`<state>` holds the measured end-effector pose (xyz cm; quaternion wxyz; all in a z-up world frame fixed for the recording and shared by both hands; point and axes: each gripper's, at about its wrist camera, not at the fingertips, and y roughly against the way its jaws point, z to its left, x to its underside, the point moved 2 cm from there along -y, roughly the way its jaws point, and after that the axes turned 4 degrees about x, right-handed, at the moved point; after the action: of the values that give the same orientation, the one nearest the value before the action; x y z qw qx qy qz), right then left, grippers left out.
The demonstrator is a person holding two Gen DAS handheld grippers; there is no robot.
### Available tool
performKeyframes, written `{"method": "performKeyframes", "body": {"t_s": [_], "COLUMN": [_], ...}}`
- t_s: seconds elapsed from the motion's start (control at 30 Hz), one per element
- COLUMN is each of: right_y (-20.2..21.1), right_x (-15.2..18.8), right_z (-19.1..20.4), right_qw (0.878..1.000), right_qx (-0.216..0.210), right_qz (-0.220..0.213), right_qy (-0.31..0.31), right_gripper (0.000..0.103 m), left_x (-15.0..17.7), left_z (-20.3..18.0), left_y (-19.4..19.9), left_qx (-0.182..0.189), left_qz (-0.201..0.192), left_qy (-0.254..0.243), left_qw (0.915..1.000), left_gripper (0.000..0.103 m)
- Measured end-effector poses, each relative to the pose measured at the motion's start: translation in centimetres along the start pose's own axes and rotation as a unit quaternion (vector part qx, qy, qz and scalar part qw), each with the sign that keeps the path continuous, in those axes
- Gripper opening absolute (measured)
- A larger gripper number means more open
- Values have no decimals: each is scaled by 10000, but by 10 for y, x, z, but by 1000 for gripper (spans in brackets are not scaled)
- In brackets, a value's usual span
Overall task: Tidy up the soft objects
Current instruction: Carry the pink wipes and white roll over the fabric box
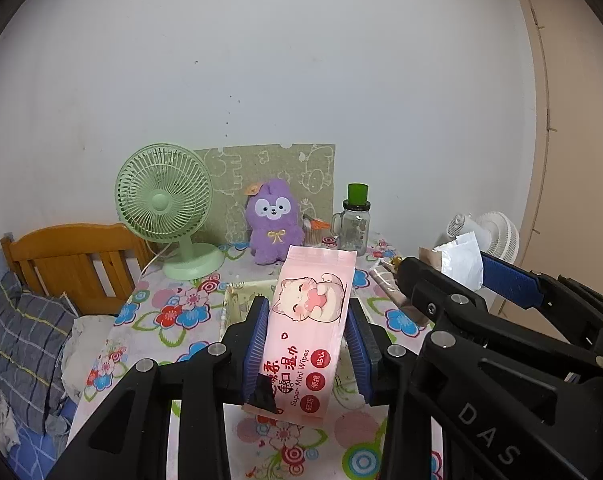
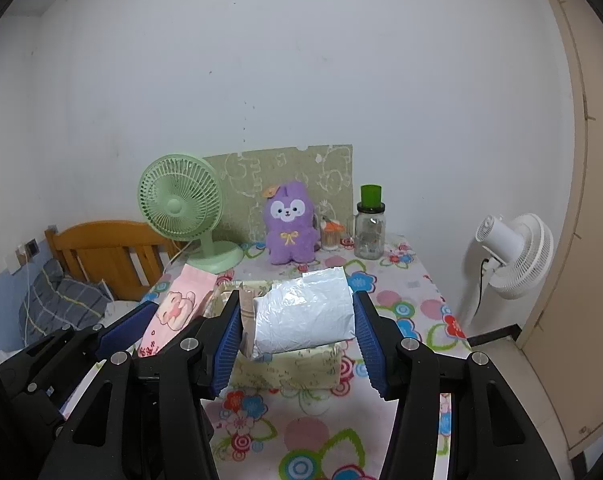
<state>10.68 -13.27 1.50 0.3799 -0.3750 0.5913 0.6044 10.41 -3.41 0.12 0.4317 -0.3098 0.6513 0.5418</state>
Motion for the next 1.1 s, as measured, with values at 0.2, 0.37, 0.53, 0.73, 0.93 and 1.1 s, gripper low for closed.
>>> {"method": "performKeyframes", "body": {"t_s": [0.2, 0.37, 0.53, 0.73, 0.93, 1.1], "right_y": [-23, -52, -83, -115, -144, -169], "right_x": [-7, -9, -10, -13, -11, -6], "right_z": [1, 5, 7, 14, 20, 26], "right_qw": [10000, 9998, 9992, 9992, 9986, 9975], "right_qx": [-31, -19, -100, -95, -96, -148], "right_qz": [74, 191, 372, 400, 517, 677], "right_qy": [-22, -27, -98, 22, 50, 100], "right_gripper": [56, 56, 56, 56, 56, 56], "left_x": [-6, -8, -10, -10, -5, 0], "left_z": [8, 17, 26, 38, 51, 61], "left_y": [-21, -48, -75, -106, -133, -156], "left_qx": [-53, -99, -94, 38, 85, 80], "left_qz": [70, 271, 412, 554, 671, 803], "left_qy": [26, 95, 168, 326, 456, 554], "left_qw": [10000, 9995, 9990, 9979, 9967, 9952], "left_gripper": [39, 39, 39, 39, 40, 43]}}
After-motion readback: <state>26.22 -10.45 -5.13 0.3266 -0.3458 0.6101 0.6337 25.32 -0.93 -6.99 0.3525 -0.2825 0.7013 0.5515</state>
